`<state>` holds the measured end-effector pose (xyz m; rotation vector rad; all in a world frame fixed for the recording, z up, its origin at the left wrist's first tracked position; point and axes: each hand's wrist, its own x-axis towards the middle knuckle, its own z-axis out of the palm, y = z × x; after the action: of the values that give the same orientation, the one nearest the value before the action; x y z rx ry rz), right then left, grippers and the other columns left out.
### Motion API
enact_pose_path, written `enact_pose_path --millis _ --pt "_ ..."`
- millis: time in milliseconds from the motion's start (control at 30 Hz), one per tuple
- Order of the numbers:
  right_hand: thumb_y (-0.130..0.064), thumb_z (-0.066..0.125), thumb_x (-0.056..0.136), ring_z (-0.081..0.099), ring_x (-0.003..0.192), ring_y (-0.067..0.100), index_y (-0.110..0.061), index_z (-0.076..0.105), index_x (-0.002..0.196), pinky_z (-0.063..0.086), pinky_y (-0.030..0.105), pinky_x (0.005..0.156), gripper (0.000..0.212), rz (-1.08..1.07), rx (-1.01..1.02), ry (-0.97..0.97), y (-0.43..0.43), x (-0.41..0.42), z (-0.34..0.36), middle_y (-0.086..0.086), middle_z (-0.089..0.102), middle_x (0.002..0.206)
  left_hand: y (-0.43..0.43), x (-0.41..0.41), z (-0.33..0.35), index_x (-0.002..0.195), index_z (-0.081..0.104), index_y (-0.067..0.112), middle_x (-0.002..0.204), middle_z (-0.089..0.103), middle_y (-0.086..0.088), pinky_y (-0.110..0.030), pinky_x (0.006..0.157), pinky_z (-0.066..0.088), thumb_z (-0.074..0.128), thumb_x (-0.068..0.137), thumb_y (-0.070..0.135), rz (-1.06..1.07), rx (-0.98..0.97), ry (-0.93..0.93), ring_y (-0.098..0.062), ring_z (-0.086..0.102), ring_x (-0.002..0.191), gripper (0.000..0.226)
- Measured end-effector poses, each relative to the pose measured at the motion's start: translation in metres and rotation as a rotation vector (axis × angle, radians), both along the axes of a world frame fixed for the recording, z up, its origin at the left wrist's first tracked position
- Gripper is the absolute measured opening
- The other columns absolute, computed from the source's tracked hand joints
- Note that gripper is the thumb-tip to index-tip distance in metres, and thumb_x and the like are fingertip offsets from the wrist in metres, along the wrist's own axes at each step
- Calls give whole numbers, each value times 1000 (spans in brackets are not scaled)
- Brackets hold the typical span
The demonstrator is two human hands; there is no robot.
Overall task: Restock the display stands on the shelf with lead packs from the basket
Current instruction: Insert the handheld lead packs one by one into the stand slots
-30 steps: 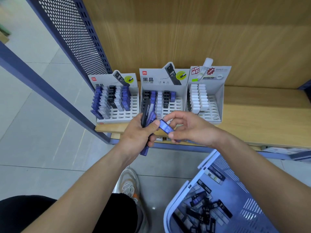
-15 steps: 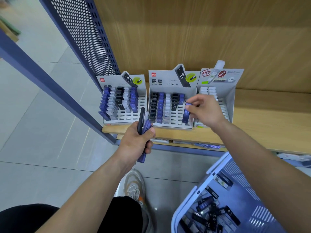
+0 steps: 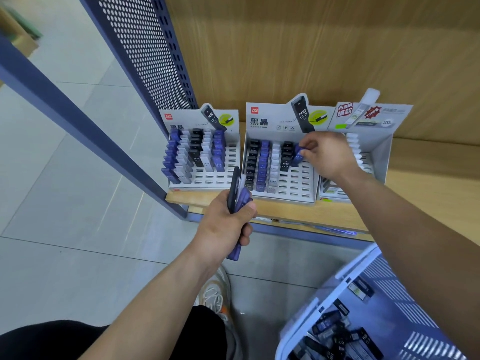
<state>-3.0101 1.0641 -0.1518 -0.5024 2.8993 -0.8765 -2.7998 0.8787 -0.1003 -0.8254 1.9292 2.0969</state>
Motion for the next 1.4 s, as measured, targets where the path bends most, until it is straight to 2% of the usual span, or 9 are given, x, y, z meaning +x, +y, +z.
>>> enact_pose_path --millis 433,667,833,933,1000,1067,1200,1300,1400 --pt "-14 72 89 68 91 23 -12 75 103 50 27 83 14 58 67 37 6 -5 -4 6 74 98 0 1 1 115 54 -1 83 55 -9 -23 45 41 60 100 10 20 19 -14 -13 46 52 20" --pt "-23 66 93 66 99 22 -25 74 107 52 32 80 16 85 249 100 0 6 -5 -4 73 103 0 1 3 115 55 0 82 56 -7 -23 45 41 58 101 9 15 22 -8 -13 46 51 18" --pt "-21 72 89 69 95 18 -16 73 110 56 36 86 22 44 91 21 0 10 7 2 74 102 0 -2 3 115 55 -1 79 57 -7 -25 47 41 59 100 10 11 24 2 -13 46 52 19" --pt "-20 74 88 69 83 13 -20 74 99 55 25 80 10 14 -186 51 2 35 39 -3 73 93 2 -4 5 114 54 1 80 56 -10 -26 48 40 60 100 12 -17 37 12 -15 45 53 20" --pt "-20 72 90 69 78 10 -28 73 90 53 18 73 9 55 -413 -127 3 66 63 -11 73 83 6 -6 8 111 53 2 81 56 -8 -25 47 40 60 101 11 -45 62 32 -14 45 52 15" --pt "-16 68 93 69 77 17 -25 74 95 56 25 67 11 176 -560 -406 1 97 79 -6 74 87 11 -6 11 109 52 5 80 56 -6 -23 45 39 59 101 9 -80 99 51 -13 45 51 11" --pt "-15 66 95 65 73 15 -22 73 100 55 29 65 12 294 -588 -540 0 124 85 -10 70 87 21 -3 16 106 52 6 80 54 -5 -22 45 38 58 101 8 -199 157 68 -11 45 51 9" --pt "-14 71 91 58 67 19 -15 71 95 50 32 63 4 300 -596 -588 3 124 90 0 64 81 27 -3 20 111 52 6 80 55 -5 -22 45 38 57 101 6 -249 171 82 -11 44 51 11" --pt "-13 75 87 53 66 19 -5 69 94 46 32 63 12 305 -600 -646 8 123 96 5 62 80 32 -2 23 112 51 8 79 56 -4 -22 45 37 56 101 4 -280 181 88 -12 44 51 13"
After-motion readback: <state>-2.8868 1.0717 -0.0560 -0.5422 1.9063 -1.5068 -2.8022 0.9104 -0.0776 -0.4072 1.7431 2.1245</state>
